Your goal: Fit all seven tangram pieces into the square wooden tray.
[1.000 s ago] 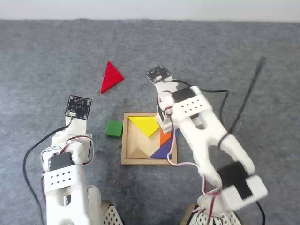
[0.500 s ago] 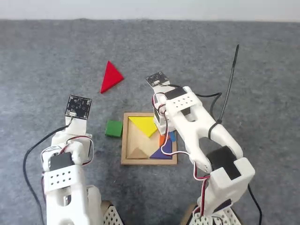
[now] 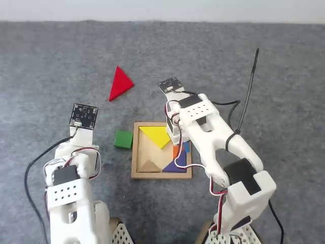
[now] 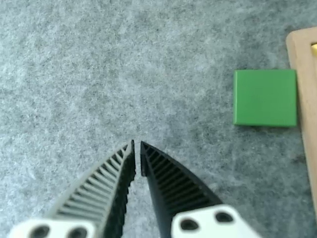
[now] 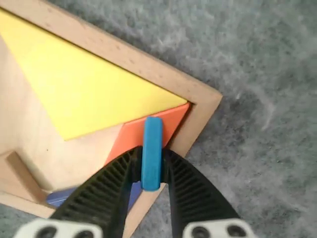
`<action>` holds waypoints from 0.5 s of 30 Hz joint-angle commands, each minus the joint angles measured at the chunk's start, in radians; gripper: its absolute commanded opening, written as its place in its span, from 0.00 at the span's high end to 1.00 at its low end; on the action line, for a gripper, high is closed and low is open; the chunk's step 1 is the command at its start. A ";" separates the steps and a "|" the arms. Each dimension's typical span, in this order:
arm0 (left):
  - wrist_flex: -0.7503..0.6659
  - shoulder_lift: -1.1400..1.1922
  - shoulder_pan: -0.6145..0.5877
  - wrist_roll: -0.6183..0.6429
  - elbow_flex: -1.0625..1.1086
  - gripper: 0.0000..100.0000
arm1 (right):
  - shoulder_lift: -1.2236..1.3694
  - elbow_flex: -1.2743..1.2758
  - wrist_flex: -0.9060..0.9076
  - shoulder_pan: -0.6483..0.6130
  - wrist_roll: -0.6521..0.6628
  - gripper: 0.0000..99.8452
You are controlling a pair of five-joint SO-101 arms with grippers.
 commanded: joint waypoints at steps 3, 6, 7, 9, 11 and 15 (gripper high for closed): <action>-0.017 -0.023 -0.003 -0.008 -0.010 0.98 | -0.024 -0.032 -0.012 -0.004 -0.006 0.94; -0.017 -0.023 -0.003 -0.008 -0.010 0.98 | -0.018 -0.043 -0.015 -0.005 -0.006 0.85; -0.017 -0.023 -0.003 -0.008 -0.010 0.98 | -0.018 -0.044 -0.019 -0.005 -0.006 0.82; -0.017 -0.023 -0.003 -0.008 -0.010 0.98 | -0.018 -0.049 -0.019 -0.008 -0.006 0.78; -0.017 -0.023 -0.002 -0.009 -0.010 0.98 | -0.019 -0.049 -0.013 -0.030 -0.005 0.77; -0.017 -0.023 0.000 -0.009 -0.010 0.98 | -0.025 -0.051 0.013 -0.076 0.012 0.77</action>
